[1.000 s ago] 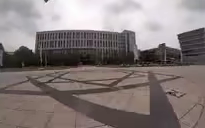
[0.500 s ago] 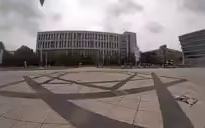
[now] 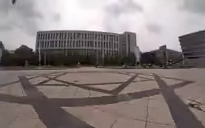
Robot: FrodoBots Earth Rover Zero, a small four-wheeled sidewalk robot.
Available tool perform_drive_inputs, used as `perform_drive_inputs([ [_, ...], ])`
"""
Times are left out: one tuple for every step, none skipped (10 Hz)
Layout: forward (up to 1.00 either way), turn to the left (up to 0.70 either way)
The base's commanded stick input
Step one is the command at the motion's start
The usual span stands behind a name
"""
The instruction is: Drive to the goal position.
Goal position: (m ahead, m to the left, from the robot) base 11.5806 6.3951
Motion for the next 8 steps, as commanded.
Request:
perform_drive_inputs([
  [0.6, 0.0],
  [0.6, 0.0],
  [0.6, 0.0],
  [0.6, 0.0],
  [0.6, 0.0],
  [0.6, 0.0],
  [0.6, 0.0],
  [0.6, 0.0],
])
